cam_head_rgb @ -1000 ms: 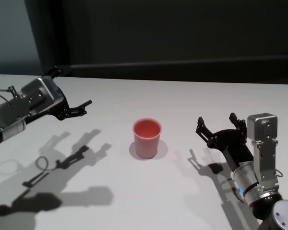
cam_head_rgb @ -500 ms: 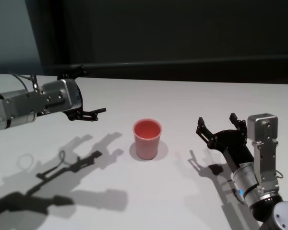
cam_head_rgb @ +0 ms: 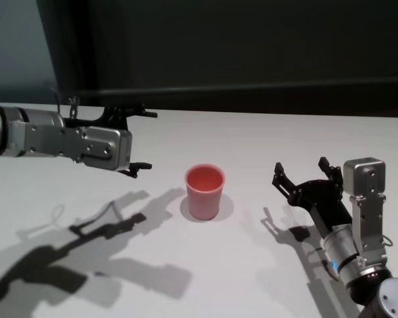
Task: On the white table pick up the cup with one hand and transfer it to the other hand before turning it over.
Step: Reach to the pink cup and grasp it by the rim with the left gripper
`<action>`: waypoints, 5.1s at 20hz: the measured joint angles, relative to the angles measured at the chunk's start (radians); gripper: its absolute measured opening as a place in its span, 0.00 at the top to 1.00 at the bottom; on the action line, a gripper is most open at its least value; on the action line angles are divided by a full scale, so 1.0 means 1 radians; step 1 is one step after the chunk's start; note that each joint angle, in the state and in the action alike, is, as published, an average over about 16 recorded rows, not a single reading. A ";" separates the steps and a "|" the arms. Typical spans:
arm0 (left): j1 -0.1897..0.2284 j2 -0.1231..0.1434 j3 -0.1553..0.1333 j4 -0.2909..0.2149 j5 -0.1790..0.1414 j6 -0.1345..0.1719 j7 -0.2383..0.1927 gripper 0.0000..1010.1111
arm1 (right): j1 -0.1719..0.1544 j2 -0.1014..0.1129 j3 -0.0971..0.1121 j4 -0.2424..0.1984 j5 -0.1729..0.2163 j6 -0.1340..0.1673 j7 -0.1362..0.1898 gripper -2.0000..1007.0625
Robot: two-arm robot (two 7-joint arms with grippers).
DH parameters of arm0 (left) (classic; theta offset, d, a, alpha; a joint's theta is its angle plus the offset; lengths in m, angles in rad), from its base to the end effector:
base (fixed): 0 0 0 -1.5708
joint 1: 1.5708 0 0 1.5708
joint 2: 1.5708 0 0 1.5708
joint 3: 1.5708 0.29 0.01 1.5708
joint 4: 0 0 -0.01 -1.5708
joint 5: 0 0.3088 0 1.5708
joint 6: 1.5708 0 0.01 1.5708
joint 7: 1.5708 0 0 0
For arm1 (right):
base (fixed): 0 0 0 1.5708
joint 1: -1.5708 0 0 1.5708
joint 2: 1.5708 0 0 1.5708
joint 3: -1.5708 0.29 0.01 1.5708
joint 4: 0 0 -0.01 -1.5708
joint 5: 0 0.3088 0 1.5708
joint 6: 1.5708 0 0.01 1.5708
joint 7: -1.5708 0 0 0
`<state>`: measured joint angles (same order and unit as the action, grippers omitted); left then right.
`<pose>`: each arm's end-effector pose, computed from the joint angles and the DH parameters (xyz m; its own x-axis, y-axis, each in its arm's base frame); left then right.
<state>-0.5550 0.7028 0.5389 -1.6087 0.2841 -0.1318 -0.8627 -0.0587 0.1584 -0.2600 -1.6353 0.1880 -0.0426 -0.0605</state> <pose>0.4125 0.0563 -0.1302 0.6334 -0.0981 0.7675 -0.5215 0.6787 0.5171 0.3002 0.0394 -0.3070 0.2029 -0.9779 -0.0508 0.9792 0.2028 0.0060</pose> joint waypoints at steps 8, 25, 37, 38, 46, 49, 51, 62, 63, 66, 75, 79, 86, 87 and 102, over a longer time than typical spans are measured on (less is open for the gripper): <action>-0.129 -0.017 0.110 0.055 0.053 -0.069 -0.127 0.01 | 0.000 0.000 0.000 0.000 0.000 0.000 0.000 0.01; -0.312 -0.121 0.280 0.193 0.091 -0.158 -0.307 0.01 | 0.000 0.000 0.000 0.000 0.000 0.000 0.000 0.01; -0.383 -0.191 0.356 0.288 0.110 -0.201 -0.344 0.01 | 0.000 0.000 0.000 0.000 0.000 0.000 0.000 0.01; -0.388 -0.196 0.361 0.296 0.111 -0.204 -0.346 0.01 | 0.000 0.000 0.000 0.000 0.000 0.000 0.000 0.01; -0.417 -0.234 0.401 0.358 0.119 -0.224 -0.353 0.01 | 0.000 0.000 0.000 0.000 0.000 0.000 0.000 0.00; -0.423 -0.246 0.414 0.378 0.121 -0.230 -0.352 0.01 | 0.000 0.000 0.000 0.000 0.000 0.000 0.000 0.00; -0.427 -0.253 0.422 0.391 0.121 -0.234 -0.350 0.01 | 0.000 0.000 0.000 0.000 0.000 0.000 0.000 0.00; -0.436 -0.276 0.463 0.444 0.128 -0.249 -0.329 0.01 | 0.000 0.000 0.000 0.000 0.000 0.000 0.000 0.01; -0.436 -0.277 0.466 0.447 0.129 -0.249 -0.327 0.01 | 0.000 0.000 0.000 0.000 0.000 0.000 0.000 0.01; -0.436 -0.278 0.476 0.453 0.129 -0.250 -0.322 0.01 | 0.000 0.000 0.000 0.000 0.000 0.000 0.000 0.01; -0.436 -0.276 0.495 0.459 0.122 -0.250 -0.312 0.01 | 0.000 0.000 0.000 0.000 0.000 0.000 0.000 0.01; -0.435 -0.275 0.498 0.458 0.118 -0.248 -0.308 0.01 | 0.000 0.000 0.000 0.000 0.000 0.000 0.000 0.01; -0.435 -0.274 0.499 0.456 0.115 -0.246 -0.305 0.02 | 0.000 0.000 0.000 0.000 0.000 0.000 0.000 0.01; -0.435 -0.274 0.499 0.456 0.115 -0.246 -0.306 0.02 | 0.000 0.000 0.000 0.000 0.000 0.000 0.000 0.01; -0.435 -0.274 0.497 0.455 0.115 -0.245 -0.309 0.35 | 0.000 0.000 0.000 0.000 0.000 0.000 0.000 0.01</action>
<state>-0.9898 0.4288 1.0361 -1.1532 0.3993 -0.3769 -1.1722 -0.0587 0.1584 -0.2600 -1.6353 0.1880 -0.0426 -0.0606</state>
